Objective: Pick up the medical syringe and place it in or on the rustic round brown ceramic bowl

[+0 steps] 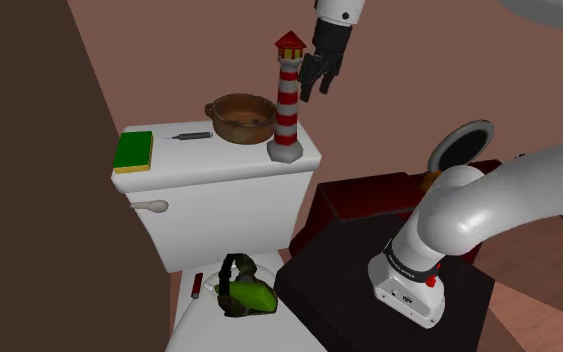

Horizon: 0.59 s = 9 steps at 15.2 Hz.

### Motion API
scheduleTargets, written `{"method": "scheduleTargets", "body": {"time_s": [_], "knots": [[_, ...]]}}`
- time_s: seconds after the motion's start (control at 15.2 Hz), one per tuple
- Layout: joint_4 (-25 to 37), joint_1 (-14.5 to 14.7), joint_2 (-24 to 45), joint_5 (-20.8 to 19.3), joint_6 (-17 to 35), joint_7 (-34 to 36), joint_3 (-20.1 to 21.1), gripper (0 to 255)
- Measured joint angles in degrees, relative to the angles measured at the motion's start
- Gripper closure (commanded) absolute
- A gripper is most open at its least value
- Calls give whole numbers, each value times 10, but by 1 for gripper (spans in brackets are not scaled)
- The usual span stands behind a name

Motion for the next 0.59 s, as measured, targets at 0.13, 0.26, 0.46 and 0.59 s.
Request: {"method": "scheduleTargets", "body": {"time_s": [0.13,0.26,0.46,0.59], "knots": [[30,12,49,-3,15,-31,1,0],[51,22,89,-7,29,-63,3,0],[105,37,159,-12,40,-108,8,0],[131,46,198,-16,49,-137,13,0]]}}
